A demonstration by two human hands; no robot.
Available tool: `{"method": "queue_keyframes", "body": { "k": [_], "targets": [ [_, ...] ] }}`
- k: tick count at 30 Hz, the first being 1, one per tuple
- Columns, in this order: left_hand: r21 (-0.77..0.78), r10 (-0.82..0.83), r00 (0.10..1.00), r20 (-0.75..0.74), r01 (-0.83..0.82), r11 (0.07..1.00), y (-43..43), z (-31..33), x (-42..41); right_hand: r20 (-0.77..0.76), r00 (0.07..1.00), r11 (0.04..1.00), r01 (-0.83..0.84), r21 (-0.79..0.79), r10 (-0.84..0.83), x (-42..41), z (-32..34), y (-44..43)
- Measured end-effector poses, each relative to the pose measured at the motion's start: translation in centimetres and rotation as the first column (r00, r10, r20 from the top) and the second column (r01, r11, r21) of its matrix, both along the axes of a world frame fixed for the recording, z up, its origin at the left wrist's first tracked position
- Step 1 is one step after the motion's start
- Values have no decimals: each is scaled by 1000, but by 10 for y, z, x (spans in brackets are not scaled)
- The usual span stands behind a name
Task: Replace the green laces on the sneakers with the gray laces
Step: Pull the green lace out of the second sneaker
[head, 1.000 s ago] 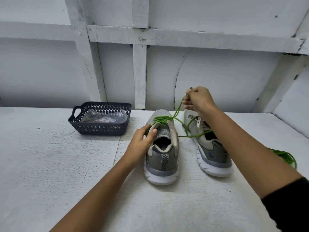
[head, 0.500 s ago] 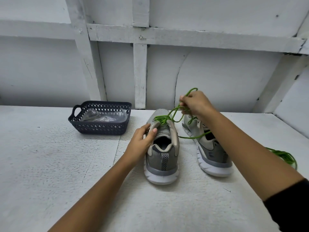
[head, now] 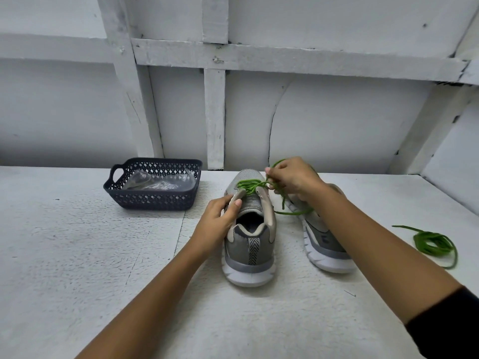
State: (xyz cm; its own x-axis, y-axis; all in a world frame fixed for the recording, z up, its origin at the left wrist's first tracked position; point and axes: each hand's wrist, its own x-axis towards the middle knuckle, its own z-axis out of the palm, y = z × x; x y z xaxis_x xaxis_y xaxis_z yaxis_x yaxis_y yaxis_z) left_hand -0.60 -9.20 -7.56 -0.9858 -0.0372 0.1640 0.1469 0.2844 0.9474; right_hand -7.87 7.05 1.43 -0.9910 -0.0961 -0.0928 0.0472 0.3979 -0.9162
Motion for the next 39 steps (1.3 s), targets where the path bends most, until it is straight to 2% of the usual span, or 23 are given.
{"method": "queue_keyframes", "body": {
  "k": [3,6,8,10,16,20,22,25,29,33,35,37,39],
  "targets": [
    [-25,-4,1000,21,5,1000,-1,2,2,-237,964,986,144,83,-121,4,5,6],
    [-71,-20,1000,-5,19,997,-1,12,5,-443,892,908,254,334,-87,14,4,9],
    [-102,-6,1000,-27,3,995,2,21,6,-449,893,875,235,423,-22,24,-2,6],
    [-140,32,999,-25,-36,990,3,27,3,-445,895,869,209,449,14,35,-11,1],
    [-242,39,999,-35,-46,969,1,45,-11,-430,903,922,173,347,-8,52,-48,-13],
    [-83,-57,984,170,72,994,-6,53,-29,-420,906,958,171,230,-60,54,-55,-14],
    [-83,-100,971,216,121,989,-10,56,-37,-419,906,954,168,247,-51,54,-55,-14],
    [-264,-73,984,160,114,958,-8,61,-46,-416,909,936,157,315,-12,52,-55,-14],
    [-420,-40,990,132,92,903,0,65,-62,-422,906,925,159,344,1,52,-54,-15],
    [-641,-17,998,63,53,766,5,77,-80,-412,911,926,156,343,-1,52,-54,-15],
    [-699,-35,999,40,53,714,7,80,-84,-411,912,923,159,350,-1,52,-55,-15],
    [-627,-64,998,30,68,776,9,80,-81,-411,911,928,159,338,-6,52,-56,-14],
    [-454,-53,998,28,60,889,8,79,-71,-422,906,937,159,310,-14,53,-57,-14]
  ]
}}
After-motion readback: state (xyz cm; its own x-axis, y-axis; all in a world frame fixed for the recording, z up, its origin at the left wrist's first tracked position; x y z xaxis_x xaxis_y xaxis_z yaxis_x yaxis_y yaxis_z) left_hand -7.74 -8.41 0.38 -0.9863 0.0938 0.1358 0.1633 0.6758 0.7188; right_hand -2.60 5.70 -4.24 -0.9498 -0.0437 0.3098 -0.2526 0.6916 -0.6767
